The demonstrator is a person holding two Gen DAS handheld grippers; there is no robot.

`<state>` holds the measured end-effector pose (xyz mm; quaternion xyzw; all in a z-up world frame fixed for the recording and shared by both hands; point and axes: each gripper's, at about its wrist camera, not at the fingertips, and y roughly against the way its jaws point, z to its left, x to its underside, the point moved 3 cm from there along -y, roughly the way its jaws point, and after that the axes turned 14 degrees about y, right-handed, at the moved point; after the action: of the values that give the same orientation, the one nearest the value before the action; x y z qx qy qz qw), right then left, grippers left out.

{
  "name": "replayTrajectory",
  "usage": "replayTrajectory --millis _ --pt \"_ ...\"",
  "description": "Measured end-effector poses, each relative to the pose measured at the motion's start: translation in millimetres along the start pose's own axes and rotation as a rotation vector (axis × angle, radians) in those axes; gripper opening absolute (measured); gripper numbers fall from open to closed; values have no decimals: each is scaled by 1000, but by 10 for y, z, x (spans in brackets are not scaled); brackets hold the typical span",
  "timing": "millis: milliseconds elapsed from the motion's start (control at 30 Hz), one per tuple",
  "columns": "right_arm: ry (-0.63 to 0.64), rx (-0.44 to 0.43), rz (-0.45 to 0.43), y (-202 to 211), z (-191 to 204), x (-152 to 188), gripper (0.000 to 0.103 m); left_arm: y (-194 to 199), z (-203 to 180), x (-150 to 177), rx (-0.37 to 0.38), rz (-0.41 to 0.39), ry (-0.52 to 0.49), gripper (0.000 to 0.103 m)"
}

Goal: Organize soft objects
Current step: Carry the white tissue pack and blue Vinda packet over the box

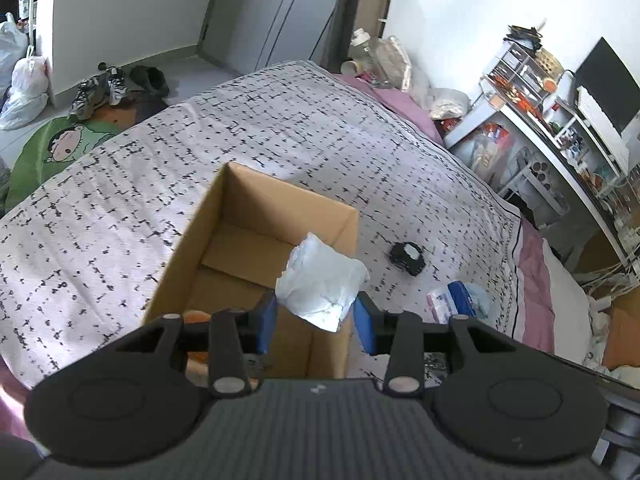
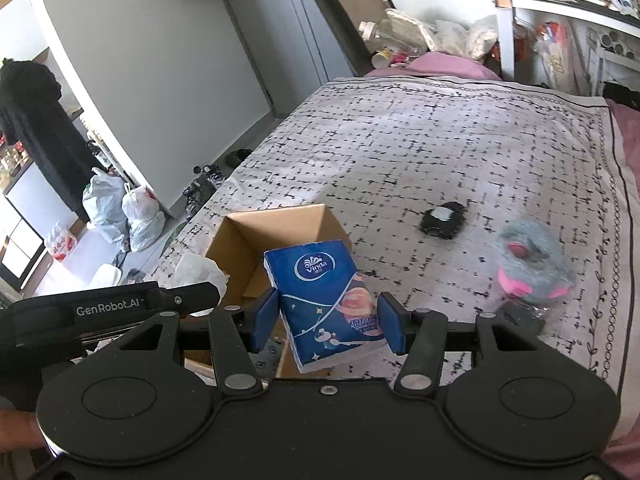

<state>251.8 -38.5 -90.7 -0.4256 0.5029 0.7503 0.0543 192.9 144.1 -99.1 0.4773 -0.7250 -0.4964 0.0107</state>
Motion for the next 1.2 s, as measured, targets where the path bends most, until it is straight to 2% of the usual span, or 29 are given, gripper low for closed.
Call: replayTrajectory --millis 433,1000,1200 --pt "44 -5 28 -255 314 -172 52 -124 318 -200 -18 29 52 41" --pt "44 6 139 -742 467 -174 53 -621 601 -315 -94 153 91 41" --pt "66 21 163 -855 512 -161 53 -719 690 -324 -126 186 139 43"
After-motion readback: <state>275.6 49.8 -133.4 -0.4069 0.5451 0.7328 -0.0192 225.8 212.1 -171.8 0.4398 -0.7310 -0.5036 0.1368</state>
